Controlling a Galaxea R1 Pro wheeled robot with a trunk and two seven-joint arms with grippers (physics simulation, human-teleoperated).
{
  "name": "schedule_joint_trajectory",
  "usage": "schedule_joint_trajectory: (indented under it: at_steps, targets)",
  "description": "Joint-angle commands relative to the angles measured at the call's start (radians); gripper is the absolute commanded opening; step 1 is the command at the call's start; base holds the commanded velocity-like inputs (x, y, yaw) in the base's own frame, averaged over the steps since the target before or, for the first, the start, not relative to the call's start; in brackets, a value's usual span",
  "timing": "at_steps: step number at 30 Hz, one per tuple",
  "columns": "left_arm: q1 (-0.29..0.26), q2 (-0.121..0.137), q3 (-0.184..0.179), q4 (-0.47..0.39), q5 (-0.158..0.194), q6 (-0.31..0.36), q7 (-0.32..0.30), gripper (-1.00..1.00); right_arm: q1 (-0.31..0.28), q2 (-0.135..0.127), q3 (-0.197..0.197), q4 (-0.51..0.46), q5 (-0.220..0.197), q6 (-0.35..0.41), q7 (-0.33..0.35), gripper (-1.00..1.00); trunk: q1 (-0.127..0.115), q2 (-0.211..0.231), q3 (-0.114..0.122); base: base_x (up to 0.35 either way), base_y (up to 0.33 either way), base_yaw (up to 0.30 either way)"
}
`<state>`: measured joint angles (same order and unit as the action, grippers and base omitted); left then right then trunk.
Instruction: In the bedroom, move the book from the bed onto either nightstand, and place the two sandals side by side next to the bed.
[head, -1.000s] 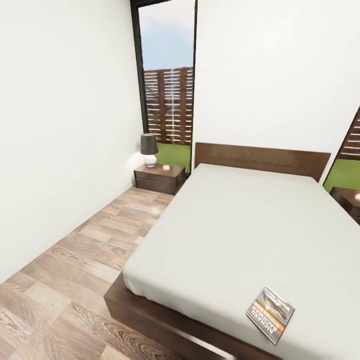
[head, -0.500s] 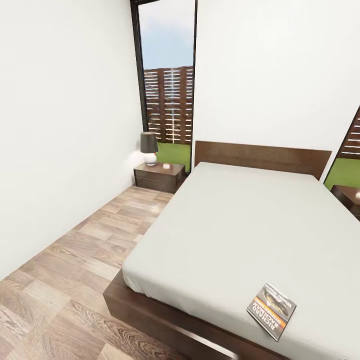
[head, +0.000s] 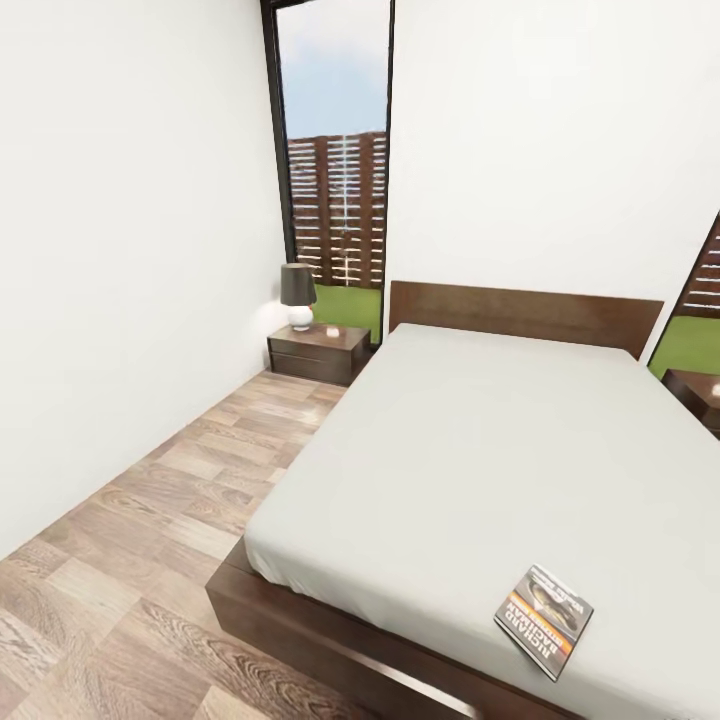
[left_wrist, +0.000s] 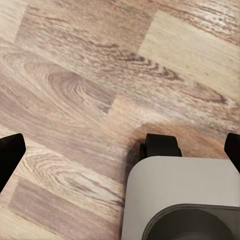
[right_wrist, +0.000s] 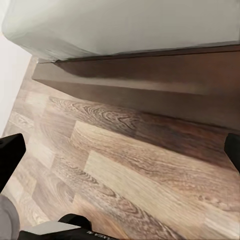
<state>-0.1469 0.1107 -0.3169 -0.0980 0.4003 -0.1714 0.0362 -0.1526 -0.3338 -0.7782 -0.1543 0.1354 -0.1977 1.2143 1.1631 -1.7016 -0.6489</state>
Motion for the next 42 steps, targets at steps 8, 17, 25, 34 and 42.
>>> schedule_joint_trajectory:
  at_steps: [8, 17, 25, 34, 42]
  targets:
    - [0.0, 0.0, -0.008, 0.0, 0.007, -0.002, 0.005, 1.0, 0.015, -0.035, -0.1, 0.029, 0.011, 0.001, 0.176, 1.0, 0.0, 0.0, -0.001, 0.0, 0.0, 0.0]
    - [0.0, 0.0, -0.008, 0.0, 0.007, -0.002, 0.005, 1.0, 0.037, -0.05, -0.161, 0.042, 0.012, 0.018, 0.256, 1.0, 0.0, 0.0, -0.001, 0.0, 0.0, 0.0]
    - [0.0, 0.0, -0.008, 0.0, 0.007, -0.002, 0.005, 1.0, 0.042, -0.054, -0.178, 0.045, 0.013, 0.078, 0.287, 1.0, 0.023, -0.042, -0.02, 0.0, 0.0, 0.0]
    - [0.0, 0.0, -0.008, 0.0, 0.008, -0.002, 0.005, 1.0, 0.044, -0.054, -0.181, 0.046, 0.013, 0.103, 0.294, 1.0, 0.057, -0.105, -0.048, 0.0, 0.0, 0.0]
    - [0.0, 0.0, -0.008, 0.0, 0.008, -0.002, 0.005, 1.0, 0.044, -0.053, -0.182, 0.047, 0.012, 0.108, 0.297, 1.0, 0.088, -0.161, -0.073, 0.0, 0.0, 0.0]
